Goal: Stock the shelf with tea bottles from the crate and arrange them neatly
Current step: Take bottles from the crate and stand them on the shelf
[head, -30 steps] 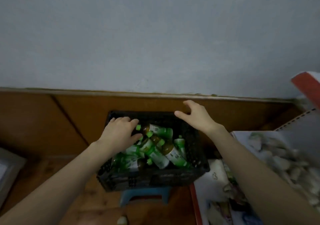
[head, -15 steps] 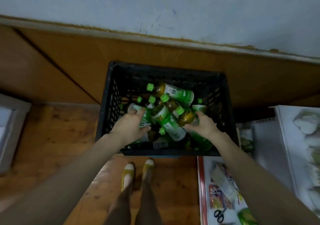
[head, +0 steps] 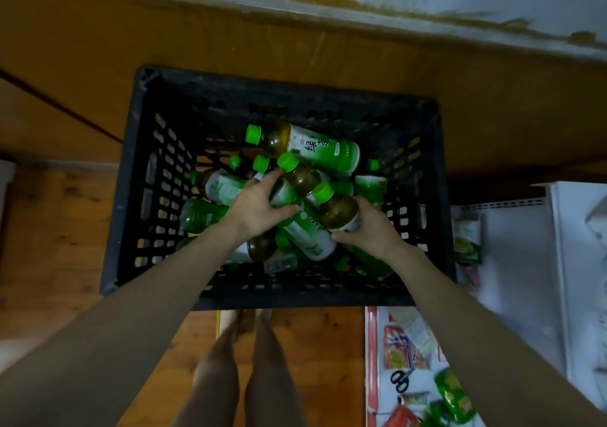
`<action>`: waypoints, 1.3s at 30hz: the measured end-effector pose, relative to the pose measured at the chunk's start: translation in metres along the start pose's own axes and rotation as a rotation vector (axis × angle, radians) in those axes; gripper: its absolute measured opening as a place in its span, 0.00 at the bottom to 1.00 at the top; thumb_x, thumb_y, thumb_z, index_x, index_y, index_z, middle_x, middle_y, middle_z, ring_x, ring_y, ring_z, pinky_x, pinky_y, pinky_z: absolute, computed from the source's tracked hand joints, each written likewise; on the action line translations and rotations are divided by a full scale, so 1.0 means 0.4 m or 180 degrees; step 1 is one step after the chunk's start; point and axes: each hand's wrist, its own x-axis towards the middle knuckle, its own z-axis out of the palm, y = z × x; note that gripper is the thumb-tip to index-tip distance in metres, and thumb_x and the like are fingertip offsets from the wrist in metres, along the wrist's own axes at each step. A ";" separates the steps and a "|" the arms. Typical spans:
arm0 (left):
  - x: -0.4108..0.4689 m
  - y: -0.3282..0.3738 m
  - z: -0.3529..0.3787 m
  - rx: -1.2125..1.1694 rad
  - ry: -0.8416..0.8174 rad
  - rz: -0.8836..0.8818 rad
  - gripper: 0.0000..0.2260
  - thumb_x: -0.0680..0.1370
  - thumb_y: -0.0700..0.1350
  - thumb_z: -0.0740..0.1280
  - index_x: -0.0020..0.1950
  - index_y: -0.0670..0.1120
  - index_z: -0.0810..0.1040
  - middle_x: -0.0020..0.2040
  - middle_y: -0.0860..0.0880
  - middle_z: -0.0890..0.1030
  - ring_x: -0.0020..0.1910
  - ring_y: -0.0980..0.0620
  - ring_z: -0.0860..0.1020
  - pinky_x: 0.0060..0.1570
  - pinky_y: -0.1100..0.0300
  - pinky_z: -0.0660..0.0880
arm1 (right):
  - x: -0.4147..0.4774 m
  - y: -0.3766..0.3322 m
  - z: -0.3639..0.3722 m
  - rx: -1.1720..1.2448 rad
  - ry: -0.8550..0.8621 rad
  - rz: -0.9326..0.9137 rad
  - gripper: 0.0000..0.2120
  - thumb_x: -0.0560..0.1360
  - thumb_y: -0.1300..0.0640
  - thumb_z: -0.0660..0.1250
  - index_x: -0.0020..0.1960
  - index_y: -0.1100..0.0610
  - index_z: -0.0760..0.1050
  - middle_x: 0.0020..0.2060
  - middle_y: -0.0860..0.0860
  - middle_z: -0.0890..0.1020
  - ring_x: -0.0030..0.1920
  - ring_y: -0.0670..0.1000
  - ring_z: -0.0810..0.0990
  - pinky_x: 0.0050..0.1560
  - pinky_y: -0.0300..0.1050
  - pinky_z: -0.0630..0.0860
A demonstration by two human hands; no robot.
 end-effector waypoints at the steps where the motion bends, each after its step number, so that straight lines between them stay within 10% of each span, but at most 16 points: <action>1: -0.001 0.000 -0.003 -0.0055 0.0014 0.0010 0.36 0.71 0.55 0.70 0.74 0.50 0.57 0.68 0.40 0.69 0.66 0.43 0.68 0.62 0.54 0.68 | -0.002 -0.001 -0.001 0.0022 0.0016 -0.0033 0.35 0.67 0.57 0.75 0.68 0.59 0.62 0.63 0.57 0.74 0.63 0.56 0.72 0.53 0.38 0.66; 14: -0.269 0.069 -0.274 -0.0603 0.1450 0.0197 0.29 0.67 0.52 0.74 0.66 0.48 0.70 0.64 0.45 0.74 0.62 0.45 0.72 0.59 0.52 0.72 | -0.276 -0.152 -0.146 0.0822 0.1394 -0.0505 0.30 0.67 0.58 0.75 0.65 0.57 0.67 0.51 0.47 0.75 0.52 0.46 0.74 0.49 0.32 0.70; 21: -0.406 0.135 -0.343 -0.2754 0.0800 0.0138 0.29 0.63 0.51 0.74 0.62 0.47 0.71 0.57 0.47 0.76 0.52 0.48 0.78 0.42 0.52 0.78 | -0.586 -0.220 -0.206 0.1184 0.2476 -0.0445 0.26 0.64 0.52 0.76 0.60 0.54 0.72 0.53 0.49 0.80 0.53 0.49 0.78 0.55 0.49 0.76; 28: -0.531 0.373 -0.313 -0.3101 0.0127 0.1130 0.21 0.64 0.48 0.73 0.55 0.49 0.73 0.48 0.50 0.79 0.43 0.52 0.80 0.33 0.58 0.81 | -0.936 -0.232 -0.272 0.1515 0.3524 -0.0324 0.19 0.64 0.54 0.76 0.53 0.55 0.77 0.45 0.45 0.82 0.41 0.38 0.81 0.42 0.36 0.80; 39: -0.703 0.795 -0.121 -0.3316 -0.0737 0.2090 0.24 0.69 0.45 0.71 0.62 0.41 0.71 0.43 0.50 0.79 0.31 0.59 0.82 0.26 0.65 0.77 | -1.408 -0.123 -0.424 0.2065 0.5140 -0.0196 0.16 0.64 0.56 0.76 0.47 0.50 0.72 0.42 0.51 0.81 0.45 0.54 0.83 0.50 0.60 0.80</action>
